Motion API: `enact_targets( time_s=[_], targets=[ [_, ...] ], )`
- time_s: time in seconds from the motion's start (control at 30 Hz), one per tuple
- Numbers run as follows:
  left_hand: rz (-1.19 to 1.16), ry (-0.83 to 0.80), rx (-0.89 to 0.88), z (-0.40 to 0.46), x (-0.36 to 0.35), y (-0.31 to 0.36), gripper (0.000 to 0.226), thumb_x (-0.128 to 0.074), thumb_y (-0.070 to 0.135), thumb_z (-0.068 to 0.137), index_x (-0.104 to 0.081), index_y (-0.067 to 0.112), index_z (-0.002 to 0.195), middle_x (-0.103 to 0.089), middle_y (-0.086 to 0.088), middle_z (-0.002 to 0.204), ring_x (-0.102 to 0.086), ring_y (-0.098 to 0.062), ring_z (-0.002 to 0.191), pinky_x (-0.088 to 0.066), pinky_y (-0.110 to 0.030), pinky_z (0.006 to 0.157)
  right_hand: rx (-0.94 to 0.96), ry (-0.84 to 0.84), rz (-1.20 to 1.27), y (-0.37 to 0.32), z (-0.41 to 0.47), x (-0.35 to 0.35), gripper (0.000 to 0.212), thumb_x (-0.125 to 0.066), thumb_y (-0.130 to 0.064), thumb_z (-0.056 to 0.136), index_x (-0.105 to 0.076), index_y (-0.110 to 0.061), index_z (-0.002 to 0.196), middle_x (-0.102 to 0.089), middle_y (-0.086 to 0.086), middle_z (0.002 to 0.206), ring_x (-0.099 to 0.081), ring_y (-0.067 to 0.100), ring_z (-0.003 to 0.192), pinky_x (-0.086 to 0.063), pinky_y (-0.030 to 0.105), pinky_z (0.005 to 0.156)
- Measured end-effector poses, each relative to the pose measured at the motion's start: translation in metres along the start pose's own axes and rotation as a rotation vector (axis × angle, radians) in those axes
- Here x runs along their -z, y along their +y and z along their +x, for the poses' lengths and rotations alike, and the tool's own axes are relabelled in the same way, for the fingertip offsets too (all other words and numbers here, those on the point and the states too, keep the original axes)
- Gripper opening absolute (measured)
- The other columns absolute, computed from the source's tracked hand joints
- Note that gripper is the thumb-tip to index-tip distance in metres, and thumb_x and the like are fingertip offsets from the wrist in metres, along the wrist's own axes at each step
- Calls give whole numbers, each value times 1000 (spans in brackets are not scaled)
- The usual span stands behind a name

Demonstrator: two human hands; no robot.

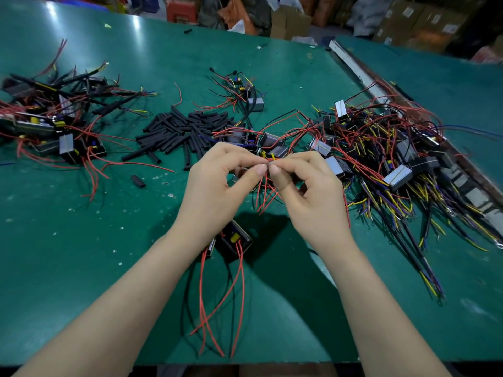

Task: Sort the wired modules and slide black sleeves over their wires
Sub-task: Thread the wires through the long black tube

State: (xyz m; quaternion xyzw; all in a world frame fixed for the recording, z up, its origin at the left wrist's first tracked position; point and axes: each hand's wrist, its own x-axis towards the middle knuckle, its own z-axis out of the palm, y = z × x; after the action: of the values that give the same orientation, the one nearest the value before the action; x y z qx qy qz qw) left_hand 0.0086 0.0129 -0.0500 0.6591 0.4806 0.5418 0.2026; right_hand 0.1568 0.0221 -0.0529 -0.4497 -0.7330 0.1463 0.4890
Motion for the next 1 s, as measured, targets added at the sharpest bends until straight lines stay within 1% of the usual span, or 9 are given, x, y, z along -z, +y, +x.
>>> enact_targets(
  time_s=[0.2,0.33,0.47,0.57,0.63,0.73,0.77,0.87,1.0],
  targets=[
    [-51,17,12,3,4,-1,15,-70,12,85,-70,24,93,-64,2,95,-56,2,86,-40,-9,77,24,-30,33,-1,0,1,16,-59,-4,92,-71,-5,103,-56,4,94,-52,5,86,-39,11,79],
    [-39,35,35,0,0,-2,11,-68,14,86,-70,23,92,-63,5,93,-57,0,83,-42,-11,76,0,-22,21,-2,0,2,14,-59,-8,94,-71,-8,100,-59,7,94,-55,15,87,-41,15,78],
    [-26,110,122,3,2,-6,12,-67,15,86,-68,27,86,-61,11,89,-57,1,77,-42,-11,72,33,-21,1,-5,-1,-1,13,-59,-5,93,-72,-6,98,-59,9,93,-53,10,85,-39,11,76],
    [-56,67,125,5,3,-6,18,-67,16,87,-65,35,85,-64,10,91,-58,-2,79,-44,-13,72,13,-17,13,-5,-1,-2,13,-59,-5,93,-72,-5,97,-61,10,94,-54,11,87,-39,10,78],
    [-57,-5,69,4,2,-4,20,-66,14,87,-65,34,88,-63,9,92,-57,0,82,-41,-10,76,-28,-25,8,-4,1,0,14,-59,-6,93,-72,-6,97,-61,10,95,-57,18,91,-43,18,83],
    [-38,-56,-24,3,1,-3,18,-66,10,86,-67,26,94,-60,9,92,-54,4,82,-38,-9,78,-60,-30,-19,-1,2,2,14,-59,-7,94,-72,-6,97,-58,8,97,-56,30,96,-45,41,88],
    [-36,-52,-37,4,1,-4,18,-67,10,85,-67,24,94,-60,9,92,-54,4,82,-38,-9,78,-57,-28,-35,-1,2,2,14,-59,-8,94,-73,-6,97,-57,6,97,-55,32,97,-44,45,88],
    [-22,-26,-35,3,0,-6,16,-69,11,83,-69,22,94,-61,8,90,-56,-3,82,-40,-11,78,-42,-25,-45,-2,1,3,15,-59,-9,93,-73,-7,97,-55,3,97,-54,33,98,-44,48,88],
    [8,3,-15,2,-1,-6,12,-71,11,83,-72,16,93,-61,5,88,-58,-8,82,-42,-13,78,-40,-32,-63,-2,2,3,14,-60,-9,93,-73,-8,96,-54,1,96,-55,32,97,-44,46,88]
  ],
)
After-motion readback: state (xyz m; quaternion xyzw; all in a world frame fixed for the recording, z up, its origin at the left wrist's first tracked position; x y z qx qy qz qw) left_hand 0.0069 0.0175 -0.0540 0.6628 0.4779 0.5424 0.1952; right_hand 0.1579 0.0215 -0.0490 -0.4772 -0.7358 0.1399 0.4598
